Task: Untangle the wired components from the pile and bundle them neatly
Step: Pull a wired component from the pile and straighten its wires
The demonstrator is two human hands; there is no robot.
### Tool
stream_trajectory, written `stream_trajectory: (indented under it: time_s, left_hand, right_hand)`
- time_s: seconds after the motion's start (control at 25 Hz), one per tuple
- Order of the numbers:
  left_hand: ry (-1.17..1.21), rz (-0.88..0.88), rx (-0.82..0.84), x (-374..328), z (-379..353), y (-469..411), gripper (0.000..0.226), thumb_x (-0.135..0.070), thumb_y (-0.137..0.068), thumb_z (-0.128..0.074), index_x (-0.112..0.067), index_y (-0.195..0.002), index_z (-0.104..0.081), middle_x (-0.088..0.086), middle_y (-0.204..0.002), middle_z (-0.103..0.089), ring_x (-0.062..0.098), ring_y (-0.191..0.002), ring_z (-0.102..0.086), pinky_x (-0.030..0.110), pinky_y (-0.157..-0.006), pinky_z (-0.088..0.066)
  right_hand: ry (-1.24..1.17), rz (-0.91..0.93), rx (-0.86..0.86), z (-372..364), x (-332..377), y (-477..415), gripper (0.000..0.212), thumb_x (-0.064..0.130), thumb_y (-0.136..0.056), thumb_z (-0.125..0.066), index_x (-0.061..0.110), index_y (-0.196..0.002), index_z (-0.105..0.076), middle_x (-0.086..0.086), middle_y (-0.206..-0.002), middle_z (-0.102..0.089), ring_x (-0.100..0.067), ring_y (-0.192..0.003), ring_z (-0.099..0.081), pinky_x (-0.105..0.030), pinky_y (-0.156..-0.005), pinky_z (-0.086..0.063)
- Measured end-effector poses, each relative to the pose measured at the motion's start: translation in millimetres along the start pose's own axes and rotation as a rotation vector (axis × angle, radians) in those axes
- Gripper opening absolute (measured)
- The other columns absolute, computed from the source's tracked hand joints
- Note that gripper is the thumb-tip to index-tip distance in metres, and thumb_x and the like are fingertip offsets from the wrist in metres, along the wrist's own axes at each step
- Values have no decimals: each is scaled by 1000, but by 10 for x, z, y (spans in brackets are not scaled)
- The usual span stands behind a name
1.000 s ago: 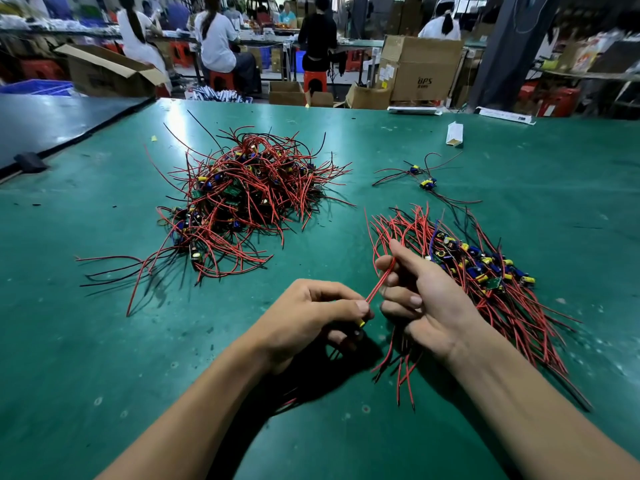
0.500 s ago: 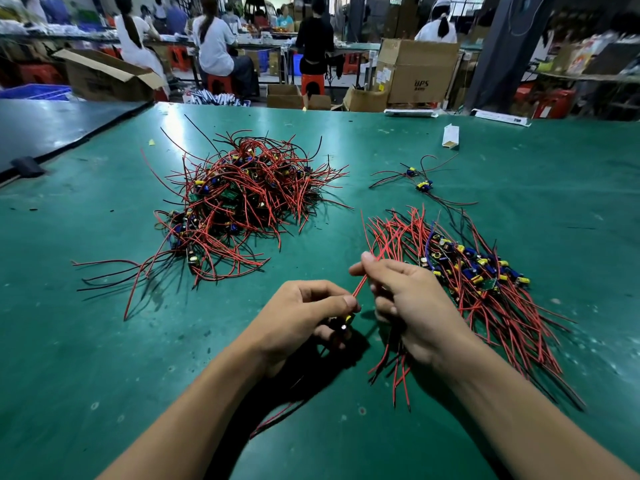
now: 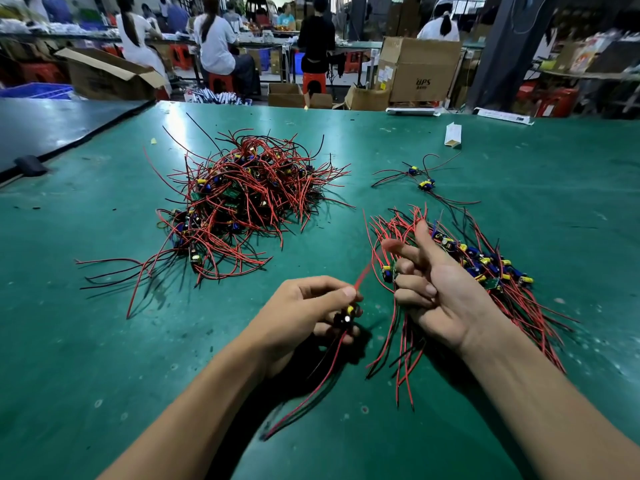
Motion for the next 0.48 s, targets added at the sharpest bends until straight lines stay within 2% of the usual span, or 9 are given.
stream_trajectory:
  time_s: [0.12,0.32,0.48]
  left_hand:
    - [143,41,-85,7,70,-36,34,-32,-96,-52,-2,-107,-64,16,-87,-73,26,-69,-72,30,-61,-60]
    - [314,81,-103,-31,97,-50,59,-52,-97,-37,-1,-118,-57,19,-101,-73,32,-86,-73,35,-69,-62]
    - [376,87,-89,-68,110,-39,69,-60,-97,-29,-1,-123,-53,23,-112,-69,35,-98,-70,38,-74,-61]
  right_hand:
    - [96,75,-29,33,45,-24,68,70,-85,-52,5,-99,-69,4,-59,-41,-1,-31,-24,-14,-30,-17]
    - [77,126,-27,55,61,-42,59,64,-89,-52,7,-94,-68,4,-60,-39,-1,-32,-25,-15,-29,-18]
    - [193,216,-26,23,93,-19,57,61,-88,-56,6,-100,-68,4,-59,-42,-4,-33,-27,-17,-32,-19]
Point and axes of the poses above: each hand's wrist, its own y-axis away from the middle knuckle, its own z-axis out of the back of the hand, x = y × z, the point moved 9 cm from there along -y, towards the middle knuckle
